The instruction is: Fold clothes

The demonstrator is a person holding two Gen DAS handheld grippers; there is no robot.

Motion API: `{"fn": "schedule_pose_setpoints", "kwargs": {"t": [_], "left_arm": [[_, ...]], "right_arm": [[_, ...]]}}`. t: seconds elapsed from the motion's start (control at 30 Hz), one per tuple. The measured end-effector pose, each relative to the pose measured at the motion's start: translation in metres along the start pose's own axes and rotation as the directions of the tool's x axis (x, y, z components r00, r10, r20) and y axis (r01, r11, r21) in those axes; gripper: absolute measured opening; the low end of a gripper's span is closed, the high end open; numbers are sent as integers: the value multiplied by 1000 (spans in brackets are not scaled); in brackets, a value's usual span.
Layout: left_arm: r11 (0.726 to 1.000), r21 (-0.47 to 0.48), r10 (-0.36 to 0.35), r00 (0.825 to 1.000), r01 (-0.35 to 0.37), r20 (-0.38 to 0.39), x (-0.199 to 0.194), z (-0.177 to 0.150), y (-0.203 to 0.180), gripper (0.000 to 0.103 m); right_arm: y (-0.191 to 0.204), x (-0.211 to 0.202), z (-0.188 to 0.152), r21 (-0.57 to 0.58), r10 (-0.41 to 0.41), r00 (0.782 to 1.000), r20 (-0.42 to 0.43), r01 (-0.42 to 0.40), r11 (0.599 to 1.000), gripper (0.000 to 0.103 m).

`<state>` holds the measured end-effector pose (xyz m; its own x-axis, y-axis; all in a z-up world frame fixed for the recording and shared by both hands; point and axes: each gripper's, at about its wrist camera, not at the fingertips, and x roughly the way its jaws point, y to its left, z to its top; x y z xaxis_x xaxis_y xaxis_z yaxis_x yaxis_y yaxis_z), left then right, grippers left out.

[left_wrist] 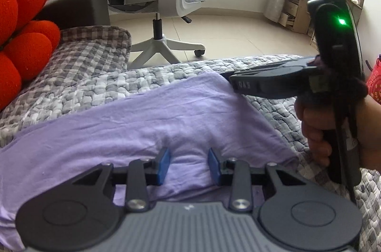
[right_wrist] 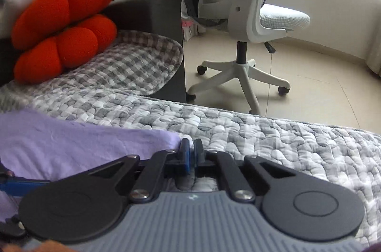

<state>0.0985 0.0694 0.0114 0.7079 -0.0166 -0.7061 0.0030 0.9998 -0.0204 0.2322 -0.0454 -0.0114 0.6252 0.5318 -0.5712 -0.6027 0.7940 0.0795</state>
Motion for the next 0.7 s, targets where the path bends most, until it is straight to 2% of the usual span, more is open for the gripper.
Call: {"fn": "schedule_pose_setpoints", "kwargs": {"t": [0.13,0.2,0.3,0.4,0.5,0.7], "left_arm": [[999,-36,-18,1000,18,-1,-3,3,10,36],[997,-79,-1,1000,2,7,-6,4,20,36],[990,-140,34,999,-31,23,-12,6,34,34],[987,-156,30,999,-32,-13,-7,4,39,34],[989,-140,38,999,-42,-35,-3,2,38,34],[994,-109,24,998,-29,-51,-6,1,39,34]], "right_arm": [[-9,-33,7,25,32,997,70,-34,999,4],[-7,-53,9,16,75,993,88,-77,997,4],[3,-70,6,-42,123,992,-4,-123,992,5],[14,-65,-8,-78,150,975,-166,-165,983,5],[20,-66,-24,-118,121,972,-200,-147,982,4],[19,-91,-35,-114,126,958,-259,-160,980,4]]}}
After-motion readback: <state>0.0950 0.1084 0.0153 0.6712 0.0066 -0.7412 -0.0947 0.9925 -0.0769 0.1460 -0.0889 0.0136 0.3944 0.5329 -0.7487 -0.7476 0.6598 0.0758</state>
